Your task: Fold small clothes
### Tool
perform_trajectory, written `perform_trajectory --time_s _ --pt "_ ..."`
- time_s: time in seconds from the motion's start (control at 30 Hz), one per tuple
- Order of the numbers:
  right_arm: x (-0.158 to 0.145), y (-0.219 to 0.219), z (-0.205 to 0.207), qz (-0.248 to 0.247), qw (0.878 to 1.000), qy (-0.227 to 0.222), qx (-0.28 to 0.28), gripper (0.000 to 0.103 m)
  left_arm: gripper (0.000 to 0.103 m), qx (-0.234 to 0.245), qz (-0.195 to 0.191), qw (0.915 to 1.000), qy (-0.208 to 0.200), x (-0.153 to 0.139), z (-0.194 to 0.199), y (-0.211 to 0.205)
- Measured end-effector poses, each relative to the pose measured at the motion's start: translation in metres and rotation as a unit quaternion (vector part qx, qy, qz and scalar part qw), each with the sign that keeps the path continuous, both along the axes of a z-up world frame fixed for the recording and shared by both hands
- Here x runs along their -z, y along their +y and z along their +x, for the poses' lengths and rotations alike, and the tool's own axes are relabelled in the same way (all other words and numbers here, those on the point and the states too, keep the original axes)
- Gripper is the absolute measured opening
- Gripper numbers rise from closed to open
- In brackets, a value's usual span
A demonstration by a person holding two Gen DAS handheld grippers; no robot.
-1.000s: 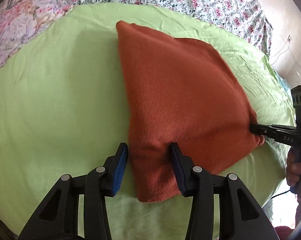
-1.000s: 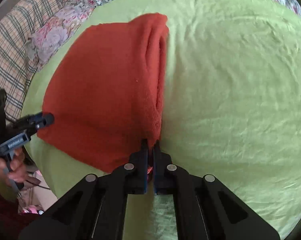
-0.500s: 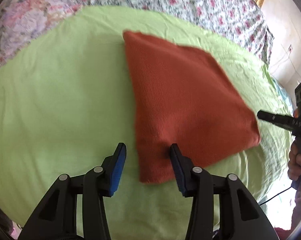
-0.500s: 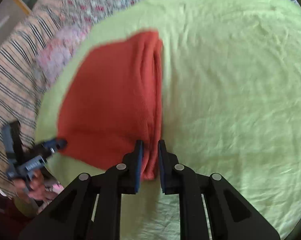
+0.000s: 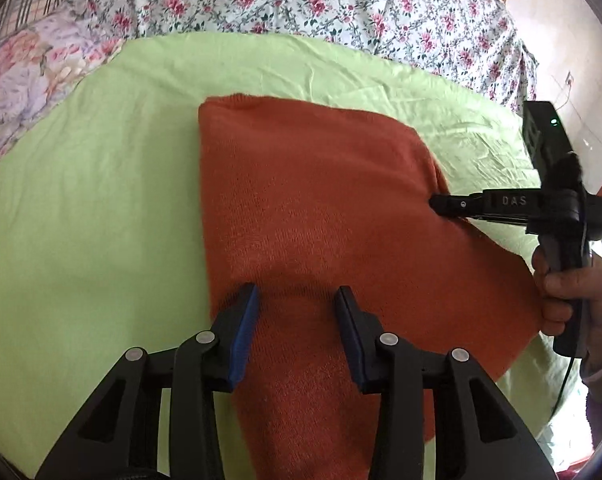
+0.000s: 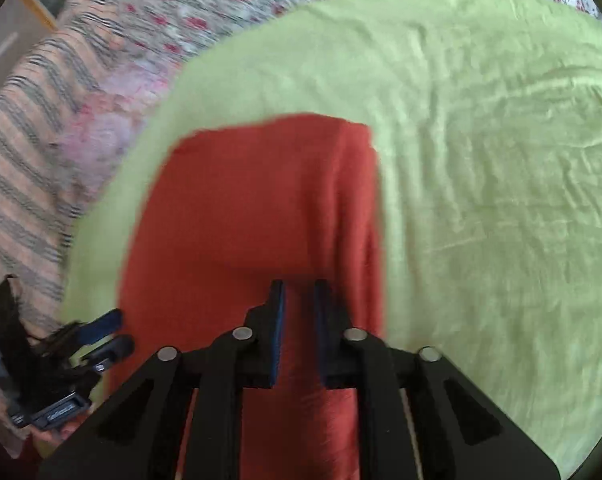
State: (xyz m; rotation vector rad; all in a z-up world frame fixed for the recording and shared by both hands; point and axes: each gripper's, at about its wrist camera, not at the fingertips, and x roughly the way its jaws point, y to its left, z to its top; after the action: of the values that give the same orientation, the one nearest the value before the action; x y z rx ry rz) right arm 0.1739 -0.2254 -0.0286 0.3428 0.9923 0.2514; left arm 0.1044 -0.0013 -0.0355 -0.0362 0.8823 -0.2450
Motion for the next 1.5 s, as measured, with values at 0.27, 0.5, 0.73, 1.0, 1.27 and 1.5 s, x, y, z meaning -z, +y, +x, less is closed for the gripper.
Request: perform_trajectory --time_s 0.27,0.5,0.73,1.0,1.27,1.5 --pt "-0.015 -0.004 -0.022 0.015 1.0 -0.019 0.005 0.003 0.038 0.014 -0.038 0.9991 -0.009 -0.019 -0.031 0.008" --pt "-0.034 0.01 -0.093 0.003 0.998 -0.041 -0.041 0.023 0.039 0.046 -0.051 0.9976 0.003 -0.011 -0.078 0.004" --pt "0.006 0.002 -0.127 -0.012 1.0 -0.009 -0.025 0.023 0.04 0.033 -0.023 0.999 0.017 0.014 -0.088 -0.003" --pt "0.002 0.011 -0.129 -0.053 0.998 -0.023 -0.028 0.023 0.043 0.023 -0.019 0.9994 0.016 0.016 -0.097 -0.006" --pt "-0.012 0.009 -0.147 -0.066 0.998 -0.02 -0.016 0.034 0.045 0.011 -0.018 0.9994 0.028 0.003 -0.114 0.003" --pt "-0.036 0.006 -0.177 -0.067 0.997 -0.047 -0.005 0.058 0.065 -0.018 0.02 0.9996 0.009 -0.017 -0.132 0.006"
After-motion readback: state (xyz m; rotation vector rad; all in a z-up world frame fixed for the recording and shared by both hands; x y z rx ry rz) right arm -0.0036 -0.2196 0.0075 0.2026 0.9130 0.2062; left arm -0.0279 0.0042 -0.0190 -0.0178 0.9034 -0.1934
